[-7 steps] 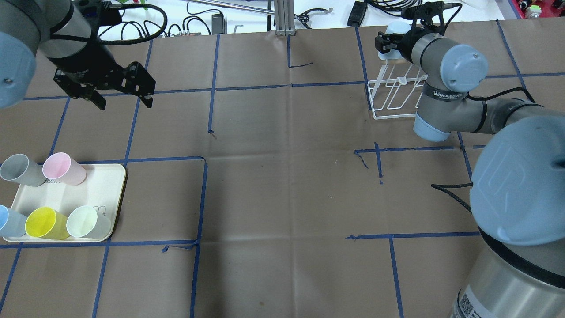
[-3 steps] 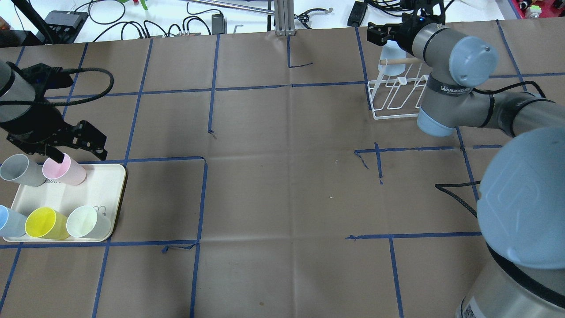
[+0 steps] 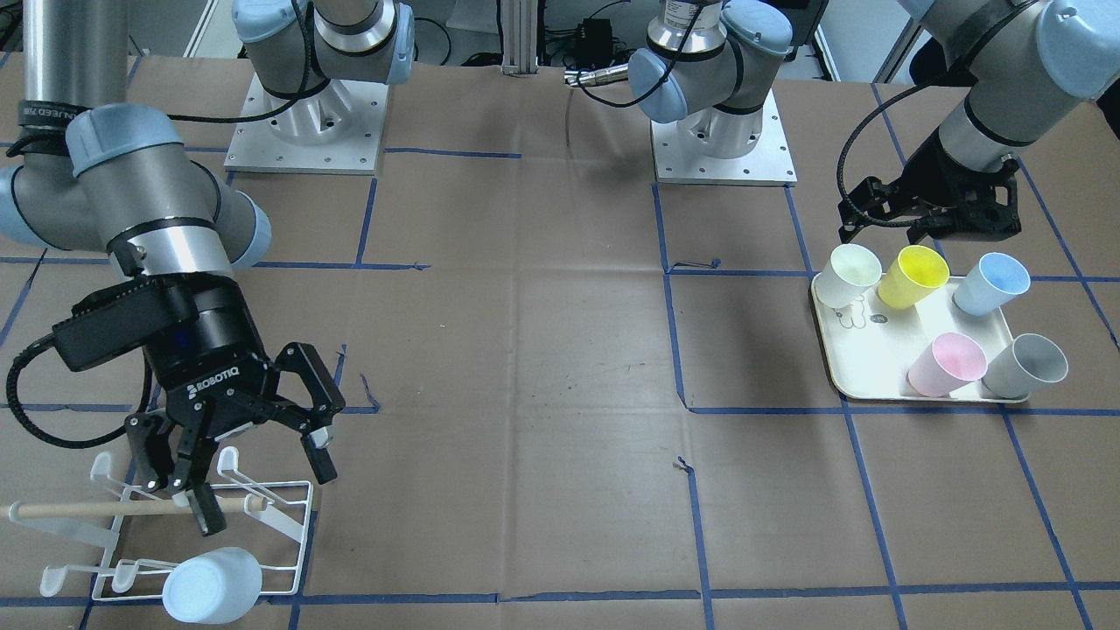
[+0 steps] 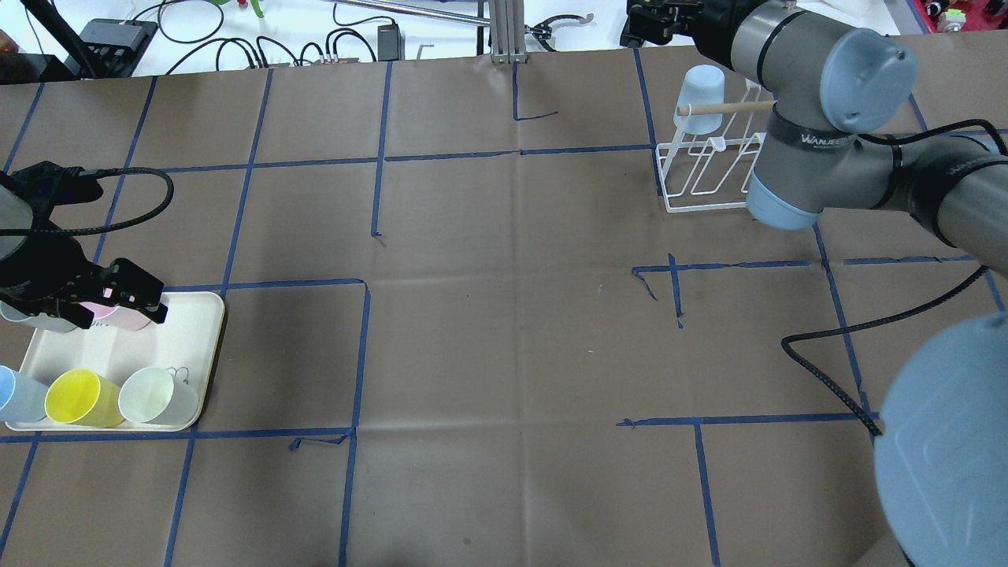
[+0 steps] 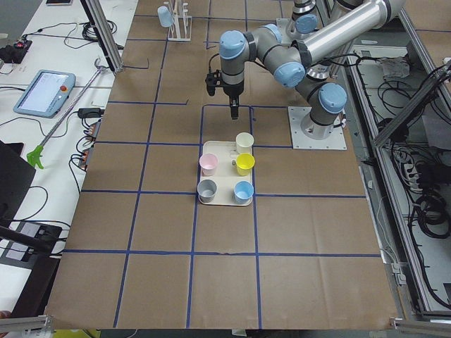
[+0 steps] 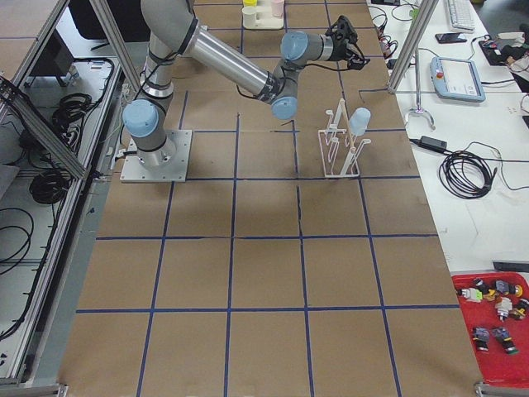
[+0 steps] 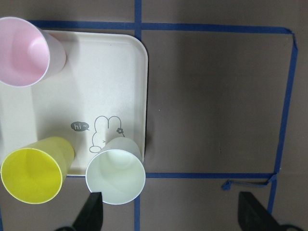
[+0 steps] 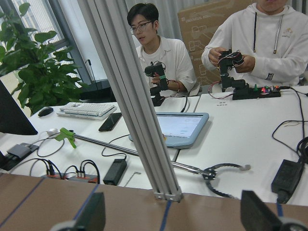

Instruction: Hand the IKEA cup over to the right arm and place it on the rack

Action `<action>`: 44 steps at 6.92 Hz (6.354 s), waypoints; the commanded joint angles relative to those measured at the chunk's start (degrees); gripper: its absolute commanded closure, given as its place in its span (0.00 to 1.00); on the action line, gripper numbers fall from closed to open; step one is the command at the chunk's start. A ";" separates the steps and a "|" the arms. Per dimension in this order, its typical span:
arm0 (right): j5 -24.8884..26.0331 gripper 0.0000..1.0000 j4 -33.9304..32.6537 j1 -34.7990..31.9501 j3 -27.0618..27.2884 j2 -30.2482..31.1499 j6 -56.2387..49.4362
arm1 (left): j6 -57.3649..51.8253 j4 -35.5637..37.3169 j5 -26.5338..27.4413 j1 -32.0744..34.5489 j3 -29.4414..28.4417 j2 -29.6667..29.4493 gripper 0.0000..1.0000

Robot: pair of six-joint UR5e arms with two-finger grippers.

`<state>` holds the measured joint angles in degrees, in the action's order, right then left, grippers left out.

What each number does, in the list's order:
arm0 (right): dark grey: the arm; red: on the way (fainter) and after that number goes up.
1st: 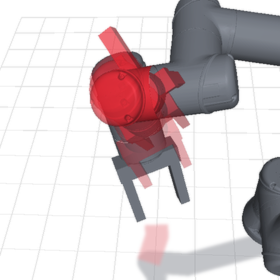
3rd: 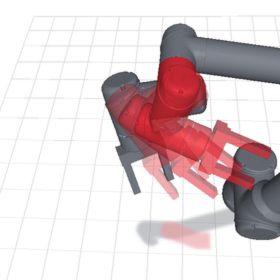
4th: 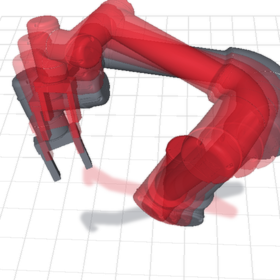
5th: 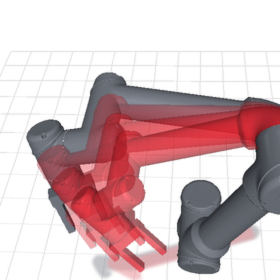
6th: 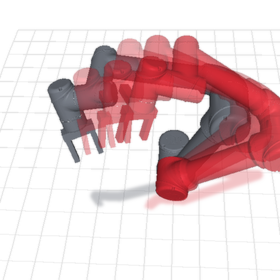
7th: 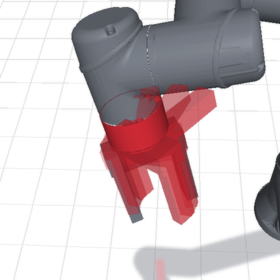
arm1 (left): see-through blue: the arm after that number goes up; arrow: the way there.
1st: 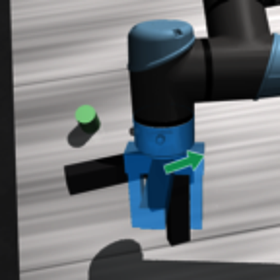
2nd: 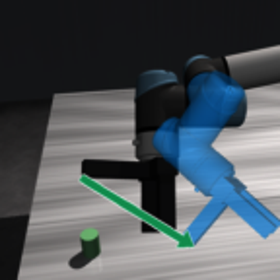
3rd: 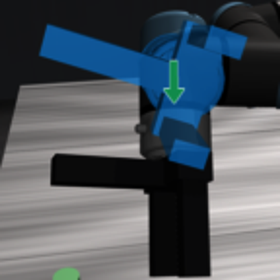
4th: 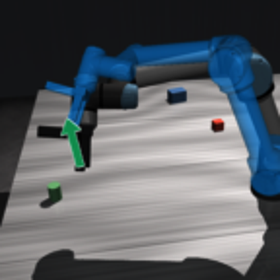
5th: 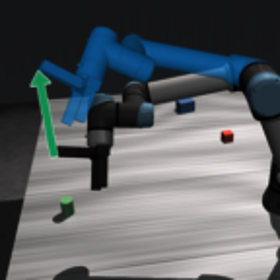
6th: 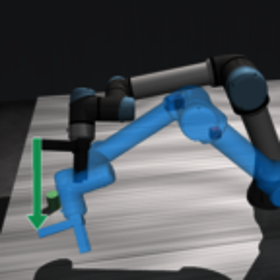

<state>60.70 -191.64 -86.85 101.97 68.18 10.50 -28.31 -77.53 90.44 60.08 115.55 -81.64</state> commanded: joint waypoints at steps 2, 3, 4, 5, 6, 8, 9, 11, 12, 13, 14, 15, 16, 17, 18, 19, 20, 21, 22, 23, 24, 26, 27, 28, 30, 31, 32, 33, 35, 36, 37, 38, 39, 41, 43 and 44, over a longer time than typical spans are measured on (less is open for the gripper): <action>0.56 0.01 0.31 -5.86 1.55 3.01 35.78 | -0.34 13.41 1.31 -0.49 10.27 -0.89 0.02; 0.56 0.01 -0.13 -6.83 3.13 3.45 48.18 | -0.69 16.59 2.10 -0.58 12.83 -1.15 0.02; 1.78 0.02 -2.05 -7.19 4.54 4.24 53.96 | -0.95 18.97 2.37 -0.58 14.60 -1.50 0.02; 4.75 0.01 -4.77 -7.46 6.03 4.68 56.45 | -1.04 20.13 2.37 -0.58 15.66 -2.11 0.03; 4.86 0.01 -6.10 -7.55 6.74 4.68 62.91 | -1.22 21.27 2.63 -0.67 15.93 -3.42 0.03; 5.13 0.00 -9.44 -7.55 6.92 4.25 78.91 | -1.13 23.04 5.01 -0.67 16.46 -5.45 0.04; 5.04 0.00 -9.71 -7.55 6.92 4.24 78.98 | -1.22 23.04 5.10 -0.67 16.81 -5.37 0.04; 5.04 0.00 -9.63 -7.55 7.01 4.60 78.98 | -1.13 22.95 5.10 -0.67 16.82 -5.28 0.24; 5.04 0.00 -9.63 -7.46 6.75 4.68 78.98 | -0.96 22.43 7.97 -0.67 16.73 -5.37 0.66; 5.04 0.00 -9.63 -7.37 6.92 4.51 78.98 | -0.78 21.99 10.26 -0.67 16.55 -5.11 0.93; 5.04 0.00 -9.54 -7.11 6.75 4.59 78.98 | -0.61 21.12 10.20 -0.67 16.29 -4.59 1.00; 5.04 0.00 -9.02 -7.11 6.75 3.99 78.98 | -0.60 21.02 9.67 -0.67 16.11 -4.58 1.00; 5.04 0.00 -9.01 -6.93 6.83 3.28 78.98 | -0.60 21.02 9.41 -0.58 15.94 -4.49 1.00; 5.04 0.00 -8.93 -6.85 6.92 3.45 78.98 | -0.60 21.11 7.84 -0.58 15.59 -4.49 1.00; 5.04 0.00 -8.84 -6.76 6.92 2.58 78.98 | -0.43 21.02 5.21 -0.41 13.41 -4.14 1.00; 5.04 0.00 -8.75 -6.76 6.92 1.62 78.98 | -0.34 19.97 3.36 -0.14 9.73 -3.53 1.00; 5.13 0.00 -8.75 -6.67 6.92 1.17 78.98 | -0.51 14.66 3.25 0.03 4.30 -3.35 1.00; 5.04 0.00 -8.75 -6.41 6.66 0.82 78.98 | -0.52 7.03 3.25 0.21 -2.97 -4.13 1.00; 5.04 0.00 -9.27 -5.71 7.01 0.38 78.98 | -0.60 0.52 2.99 0.47 -9.75 -5.10 1.00; 5.13 0.00 -8.93 -5.61 7.10 0.29 78.98 | -0.95 -5.73 -0.14 0.39 -16.08 -5.89 1.00; 5.13 0.00 -8.84 -5.35 8.32 1.42 78.98 | -1.13 -7.96 -1.22 0.47 -18.75 -6.68 1.00; 5.13 0.00 -9.36 -4.65 14.37 5.45 78.98 | -2.26 -6.59 -7.70 0.56 -19.66 -8.70 1.00; 5.22 0.00 -8.67 -3.78 15.79 8.52 79.06 | -2.97 -0.66 -14.35 0.48 -19.57 -10.10 1.00; 5.22 0.00 -8.75 -3.16 16.41 10.81 79.06 | -4.80 2.79 -23.55 0.56 -19.57 -12.29 1.00; 4.69 0.00 -8.66 -3.59 18.16 13.81 79.07 | -5.96 14.72 -40.44 0.82 -18.26 -15.46 1.00; 4.69 0.00 -8.57 -3.85 20.87 15.74 79.24 | -6.49 18.35 -49.04 0.91 -17.90 -16.26 1.00; 4.60 0.00 -8.75 -3.77 22.20 16.28 79.07 | -9.28 21.34 -53.57 2.05 -17.73 -16.44 1.00; 4.25 0.00 -8.66 -3.85 22.04 16.20 78.98 | -13.13 22.59 -57.44 3.01 -17.55 -17.05 1.00; -2.81 0.00 -8.57 -3.86 21.43 15.59 78.80 | -13.78 32.46 -66.92 4.16 -17.64 -23.69 1.00; -4.35 0.00 -8.66 -3.86 21.34 15.49 78.71 | -13.53 40.80 -72.45 5.65 -18.07 -29.57 1.00; -3.41 0.00 -8.66 -3.68 21.42 15.58 79.23 | -11.96 48.71 -75.38 6.88 -18.69 -33.89 1.00; -3.48 0.00 -8.66 -3.59 21.34 15.58 78.89 | -9.68 52.18 -75.58 8.63 -18.69 -34.89 0.99; -3.49 0.00 -8.66 -3.59 21.34 15.58 78.80 | -9.66 54.22 -75.50 11.17 -17.82 -34.47 0.99; -3.49 0.00 -8.66 -3.50 21.25 15.67 78.89 | -9.31 61.85 -75.67 15.40 -16.15 -33.86 0.96; -3.31 0.00 -8.57 -3.42 21.43 15.58 78.89 | -9.48 72.79 -75.67 17.35 -7.84 -32.62 0.96; -3.40 0.00 -8.66 -3.42 21.43 15.41 78.80 | -9.05 76.18 -75.59 17.61 -5.01 -32.44 0.94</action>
<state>57.35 -200.24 -90.28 123.38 83.71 89.36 -37.74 -6.63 14.80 77.16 106.74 -114.39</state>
